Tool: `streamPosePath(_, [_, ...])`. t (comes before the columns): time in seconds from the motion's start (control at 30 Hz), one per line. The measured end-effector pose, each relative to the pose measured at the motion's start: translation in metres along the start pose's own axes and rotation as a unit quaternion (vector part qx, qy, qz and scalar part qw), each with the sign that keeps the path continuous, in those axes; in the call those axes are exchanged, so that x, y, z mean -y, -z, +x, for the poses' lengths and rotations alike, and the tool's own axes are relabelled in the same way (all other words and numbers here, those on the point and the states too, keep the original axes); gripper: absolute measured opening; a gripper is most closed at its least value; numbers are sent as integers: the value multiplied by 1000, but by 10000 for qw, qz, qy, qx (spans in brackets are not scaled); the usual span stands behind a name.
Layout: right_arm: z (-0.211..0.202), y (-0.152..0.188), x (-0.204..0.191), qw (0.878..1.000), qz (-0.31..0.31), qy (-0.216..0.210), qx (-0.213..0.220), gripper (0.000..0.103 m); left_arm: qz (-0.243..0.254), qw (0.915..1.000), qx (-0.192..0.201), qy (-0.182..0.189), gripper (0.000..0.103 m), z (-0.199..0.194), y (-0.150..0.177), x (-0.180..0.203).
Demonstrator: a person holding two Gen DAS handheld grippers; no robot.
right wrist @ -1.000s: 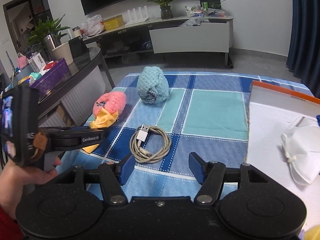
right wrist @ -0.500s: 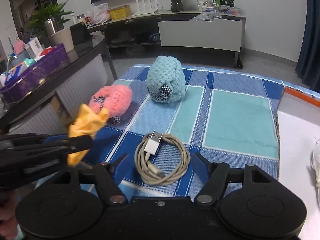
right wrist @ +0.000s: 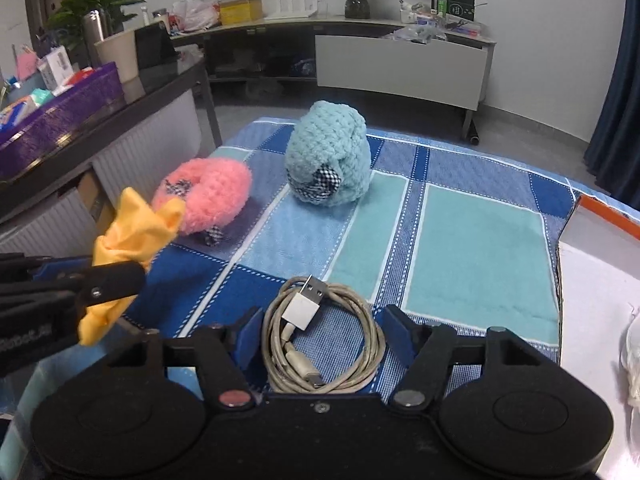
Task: Organize soft objects
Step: 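Grasp the yellow cloth with the left tool while the right tool grasps the white cable, then carry the yellow cloth with the left tool while the right tool carries the cable over the box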
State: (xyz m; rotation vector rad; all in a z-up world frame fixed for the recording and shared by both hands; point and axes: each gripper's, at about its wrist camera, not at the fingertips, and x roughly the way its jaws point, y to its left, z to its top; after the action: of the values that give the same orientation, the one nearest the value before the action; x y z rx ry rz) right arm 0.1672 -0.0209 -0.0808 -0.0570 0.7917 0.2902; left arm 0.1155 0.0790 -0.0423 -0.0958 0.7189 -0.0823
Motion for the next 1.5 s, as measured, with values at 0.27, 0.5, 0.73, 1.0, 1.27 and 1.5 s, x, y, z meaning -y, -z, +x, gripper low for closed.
streamPosePath(0.27, [-56, 2, 10, 9990, 85, 136, 410, 78, 133, 9998, 75, 93, 24, -15, 2, 18])
streamPosePath(0.5, [-103, 9, 22, 9971, 283, 211, 669, 78, 137, 9995, 273, 87, 24, -40, -2, 37])
streamPosePath(0.73, [-146, 21, 36, 9947, 447, 278, 882, 78, 199, 9993, 301, 68, 24, -62, 7, 61])
streamPosePath(1.0, [-180, 43, 54, 9928, 653, 386, 923, 78, 284, 9988, 380, 87, 24, -85, 16, 85])
streamPosePath(1.27, [-210, 59, 64, 9908, 718, 453, 1053, 78, 337, 9981, 478, 173, 24, -104, 22, 107])
streamPosePath(1.5, [-225, 68, 72, 9891, 802, 509, 1127, 78, 374, 9979, 494, 199, 24, -113, 28, 121])
